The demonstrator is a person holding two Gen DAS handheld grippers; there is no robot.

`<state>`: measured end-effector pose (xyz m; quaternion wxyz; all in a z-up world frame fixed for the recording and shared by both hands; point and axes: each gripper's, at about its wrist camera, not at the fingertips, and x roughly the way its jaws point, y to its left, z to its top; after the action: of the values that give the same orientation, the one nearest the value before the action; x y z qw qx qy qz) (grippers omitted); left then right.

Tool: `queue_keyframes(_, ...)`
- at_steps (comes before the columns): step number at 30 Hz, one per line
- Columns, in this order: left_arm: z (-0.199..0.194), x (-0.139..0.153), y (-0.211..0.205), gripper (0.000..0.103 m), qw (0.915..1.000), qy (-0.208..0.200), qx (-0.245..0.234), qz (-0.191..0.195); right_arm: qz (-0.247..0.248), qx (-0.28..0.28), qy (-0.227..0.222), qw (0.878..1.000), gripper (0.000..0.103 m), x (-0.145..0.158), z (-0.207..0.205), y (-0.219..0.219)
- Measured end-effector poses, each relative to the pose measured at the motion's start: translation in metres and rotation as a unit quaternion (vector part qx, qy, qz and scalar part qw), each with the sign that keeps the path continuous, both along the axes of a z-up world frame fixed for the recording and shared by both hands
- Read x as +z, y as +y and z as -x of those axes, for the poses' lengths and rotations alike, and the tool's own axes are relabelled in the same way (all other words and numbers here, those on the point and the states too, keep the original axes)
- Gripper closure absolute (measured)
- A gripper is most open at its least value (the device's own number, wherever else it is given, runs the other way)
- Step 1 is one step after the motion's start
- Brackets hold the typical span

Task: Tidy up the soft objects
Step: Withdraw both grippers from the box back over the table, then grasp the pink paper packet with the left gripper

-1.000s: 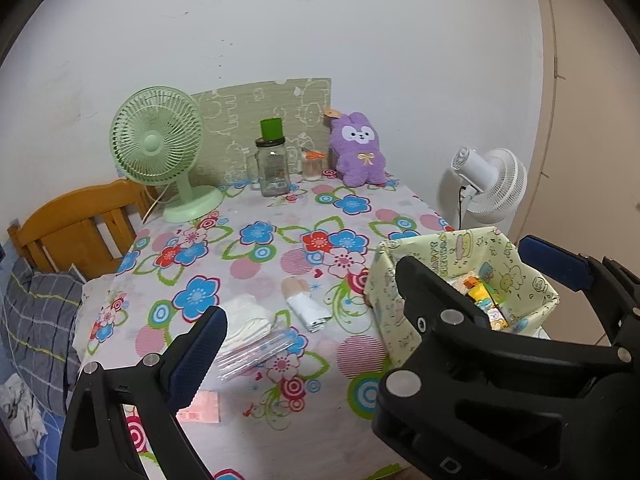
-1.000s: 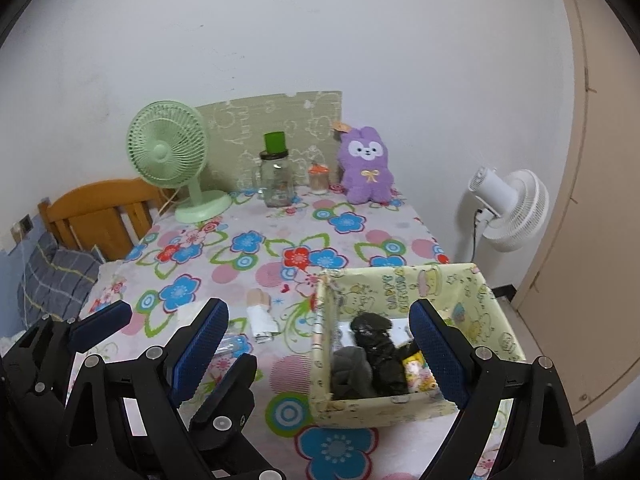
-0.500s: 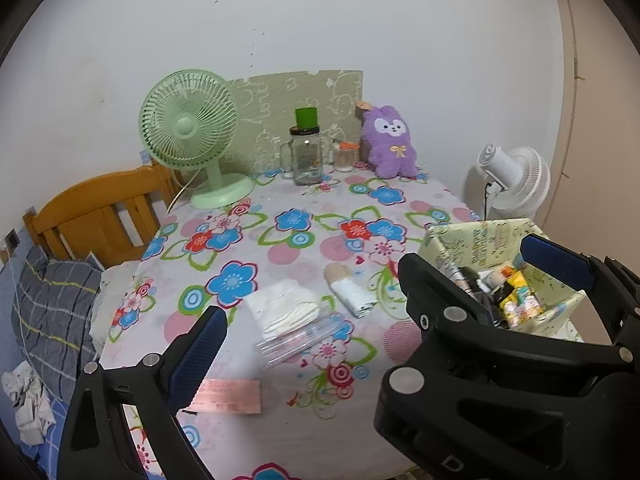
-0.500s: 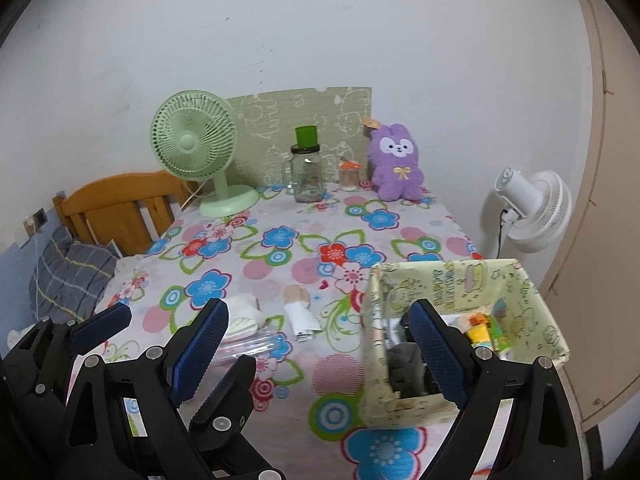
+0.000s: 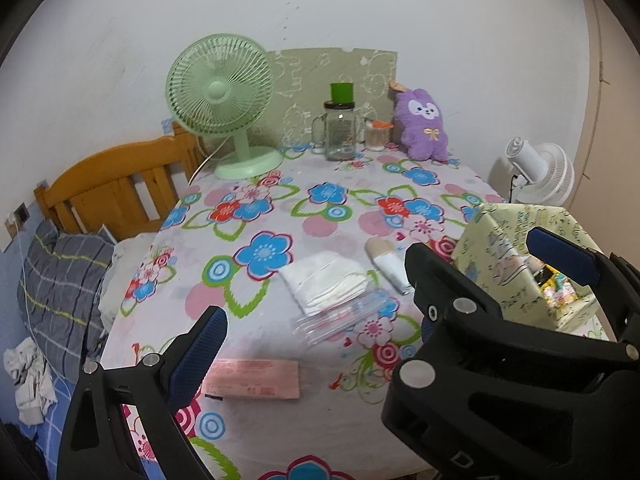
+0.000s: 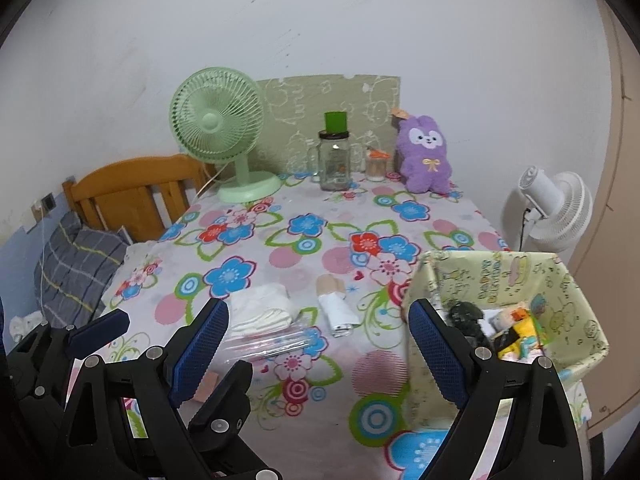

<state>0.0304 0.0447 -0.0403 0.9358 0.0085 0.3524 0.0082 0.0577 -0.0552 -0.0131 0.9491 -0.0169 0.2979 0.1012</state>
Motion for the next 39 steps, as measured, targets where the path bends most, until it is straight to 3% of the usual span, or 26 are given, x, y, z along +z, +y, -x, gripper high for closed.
queue_keyframes(12,-0.004,-0.034,0.035,0.004,0.9979,0.048,0.038,0.022,0.008,0.033,0.027,0.999,0.012,-0.028,-0.007,0.033)
queue_keyframes(36,-0.01,-0.099,0.066,0.005,0.9864,0.135,0.062,0.069,0.03,0.051,0.109,0.992,0.013,-0.093,-0.024,0.068)
queue_keyframes(39,-0.009,-0.1,0.064,0.005,0.9878,0.129,0.06,0.065,0.032,0.05,0.116,0.992,0.013,-0.097,-0.026,0.069)
